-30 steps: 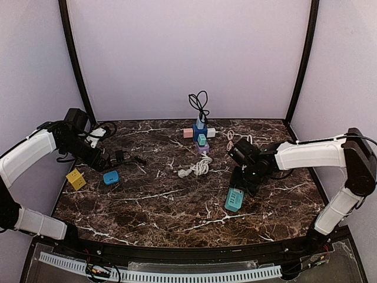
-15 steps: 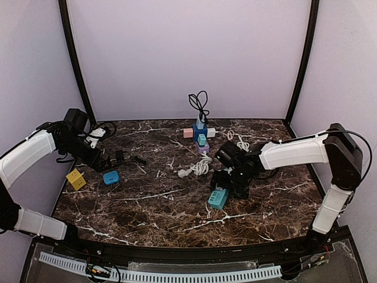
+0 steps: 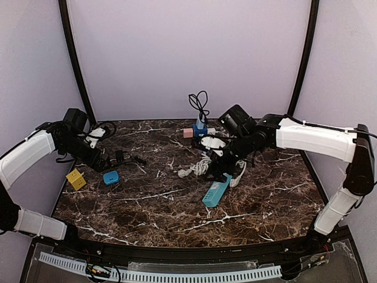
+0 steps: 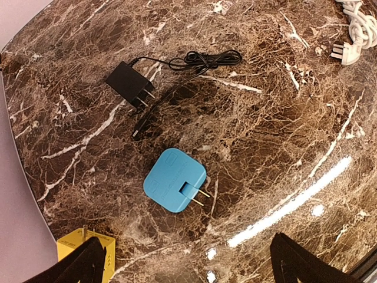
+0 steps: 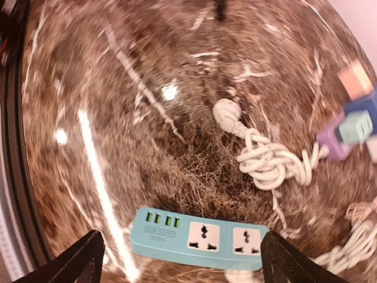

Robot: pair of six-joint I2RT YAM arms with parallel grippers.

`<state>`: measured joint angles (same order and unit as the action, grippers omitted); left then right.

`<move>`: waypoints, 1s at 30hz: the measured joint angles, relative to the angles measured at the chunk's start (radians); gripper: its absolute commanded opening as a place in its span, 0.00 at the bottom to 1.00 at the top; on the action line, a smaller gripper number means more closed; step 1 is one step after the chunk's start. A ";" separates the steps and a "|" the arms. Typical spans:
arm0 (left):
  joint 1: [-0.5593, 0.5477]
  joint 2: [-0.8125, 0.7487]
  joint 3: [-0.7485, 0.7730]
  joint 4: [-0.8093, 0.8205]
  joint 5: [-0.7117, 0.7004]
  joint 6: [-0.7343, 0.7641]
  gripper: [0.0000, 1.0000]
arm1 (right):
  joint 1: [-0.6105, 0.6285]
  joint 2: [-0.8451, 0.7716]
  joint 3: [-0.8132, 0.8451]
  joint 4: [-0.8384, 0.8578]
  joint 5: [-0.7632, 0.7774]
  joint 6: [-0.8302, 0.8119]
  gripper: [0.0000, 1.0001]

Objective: Insert the plug
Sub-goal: Move the socket to the center of the board.

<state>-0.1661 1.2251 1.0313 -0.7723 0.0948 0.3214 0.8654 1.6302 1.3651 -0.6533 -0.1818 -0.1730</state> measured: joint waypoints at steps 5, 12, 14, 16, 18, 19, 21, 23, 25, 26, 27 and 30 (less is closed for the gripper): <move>0.000 -0.025 -0.003 0.000 -0.006 0.008 1.00 | 0.000 0.022 -0.070 -0.042 -0.079 -0.597 0.93; 0.000 -0.060 -0.034 -0.001 -0.026 0.016 1.00 | -0.032 0.338 0.229 -0.247 -0.097 -0.992 0.90; 0.000 -0.060 -0.037 -0.001 -0.029 0.017 1.00 | -0.048 0.396 0.277 -0.285 -0.092 -1.046 0.89; 0.000 -0.060 -0.039 -0.001 -0.032 0.019 1.00 | -0.068 0.437 0.288 -0.346 -0.091 -1.110 0.89; 0.000 -0.060 -0.039 -0.001 -0.032 0.020 1.00 | -0.073 0.443 0.300 -0.391 -0.096 -1.130 0.88; 0.000 -0.060 -0.039 -0.001 -0.032 0.020 1.00 | -0.075 0.449 0.310 -0.415 -0.098 -1.138 0.88; 0.000 -0.059 -0.039 -0.001 -0.032 0.021 1.00 | -0.077 0.458 0.314 -0.437 -0.097 -1.147 0.86; 0.000 -0.059 -0.039 -0.001 -0.032 0.023 1.00 | -0.079 0.470 0.311 -0.463 -0.093 -1.152 0.84; 0.000 -0.057 -0.039 -0.001 -0.033 0.024 1.00 | -0.079 0.472 0.304 -0.480 -0.095 -1.153 0.84; 0.000 -0.056 -0.039 -0.001 -0.033 0.024 1.00 | -0.079 0.472 0.303 -0.487 -0.095 -1.153 0.84; 0.000 -0.055 -0.039 -0.001 -0.033 0.024 1.00 | -0.079 0.472 0.303 -0.490 -0.096 -1.153 0.84; 0.000 -0.050 -0.039 -0.001 -0.032 0.024 1.00 | -0.079 0.463 0.292 -0.490 -0.093 -1.155 0.84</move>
<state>-0.1661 1.1755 0.9920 -0.7731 0.0624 0.3454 0.7864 2.0930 1.6569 -1.1435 -0.2749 -1.3281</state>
